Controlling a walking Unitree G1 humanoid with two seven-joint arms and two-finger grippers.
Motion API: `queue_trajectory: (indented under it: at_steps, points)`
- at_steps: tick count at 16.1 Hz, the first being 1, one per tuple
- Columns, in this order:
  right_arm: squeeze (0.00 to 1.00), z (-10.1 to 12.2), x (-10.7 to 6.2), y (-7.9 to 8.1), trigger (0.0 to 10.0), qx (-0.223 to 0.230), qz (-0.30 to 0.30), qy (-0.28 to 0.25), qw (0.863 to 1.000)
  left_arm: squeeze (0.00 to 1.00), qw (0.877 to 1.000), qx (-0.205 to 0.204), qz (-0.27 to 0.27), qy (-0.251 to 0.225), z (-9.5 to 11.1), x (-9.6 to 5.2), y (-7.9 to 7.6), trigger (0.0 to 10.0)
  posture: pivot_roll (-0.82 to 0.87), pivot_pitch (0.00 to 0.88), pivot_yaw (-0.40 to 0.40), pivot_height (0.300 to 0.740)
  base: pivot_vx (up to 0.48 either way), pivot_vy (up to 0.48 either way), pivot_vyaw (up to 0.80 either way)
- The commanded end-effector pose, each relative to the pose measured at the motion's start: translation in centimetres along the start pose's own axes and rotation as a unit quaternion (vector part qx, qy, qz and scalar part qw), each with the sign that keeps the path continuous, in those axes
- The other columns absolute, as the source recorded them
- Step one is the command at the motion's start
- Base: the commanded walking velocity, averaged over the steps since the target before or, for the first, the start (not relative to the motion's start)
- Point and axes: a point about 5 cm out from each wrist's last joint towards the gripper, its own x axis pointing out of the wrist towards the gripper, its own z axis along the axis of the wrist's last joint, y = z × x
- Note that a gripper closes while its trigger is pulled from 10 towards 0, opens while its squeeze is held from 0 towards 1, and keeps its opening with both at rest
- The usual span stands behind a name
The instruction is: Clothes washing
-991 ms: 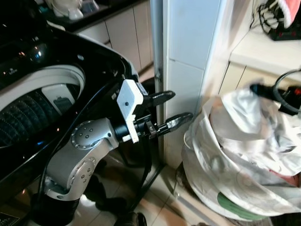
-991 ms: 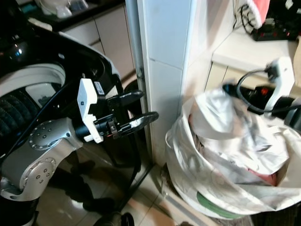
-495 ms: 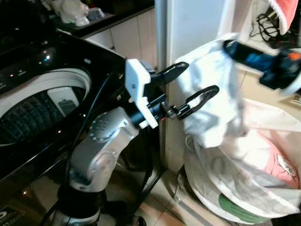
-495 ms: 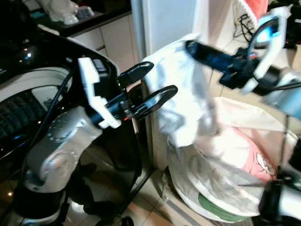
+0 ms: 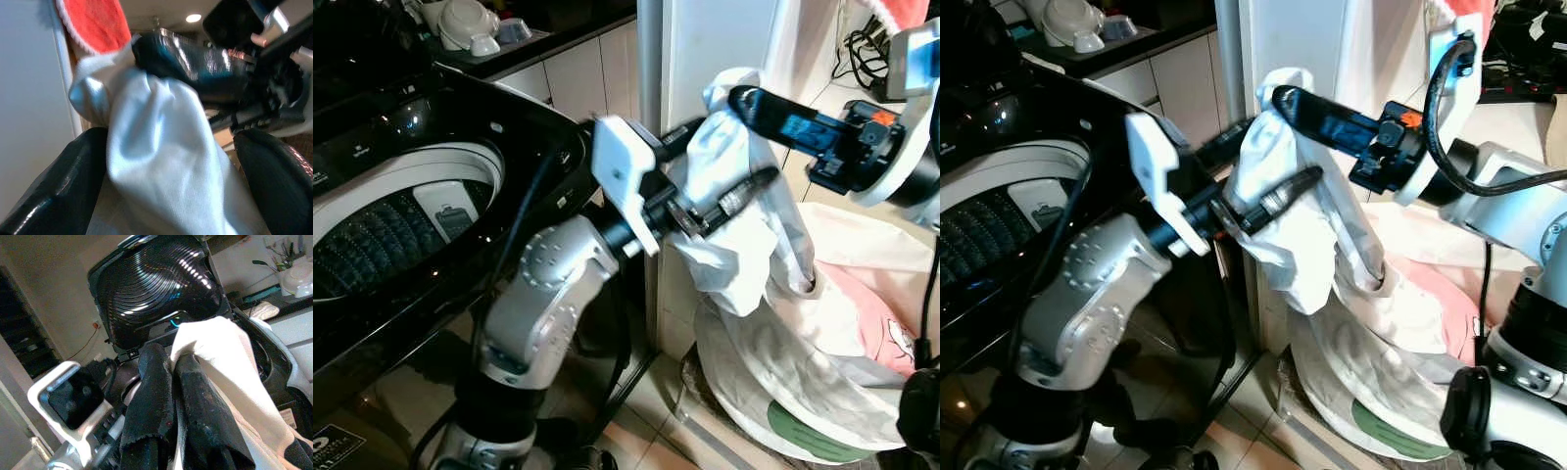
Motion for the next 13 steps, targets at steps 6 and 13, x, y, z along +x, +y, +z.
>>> queue_trajectory:
  at_steps: [6, 13]
  points:
    - [0.00, 0.50, 0.39, 1.14, 0.0, -0.019, 0.008, -0.003, 1.000, 0.00, 0.999, 0.000, 0.035, 0.010, -0.20, -0.49, 1.41, 0.0, -0.09, 0.000, 0.096, 0.740, 0.000, 0.000, 0.00]
    - [0.00, 0.35, 0.70, 1.49, 0.0, -0.020, -0.001, 0.003, 1.000, 0.00, 0.999, -0.002, 0.036, 0.001, 0.05, -0.52, 1.40, 0.0, -0.09, 0.002, 0.096, 0.740, 0.000, 0.000, 0.00]
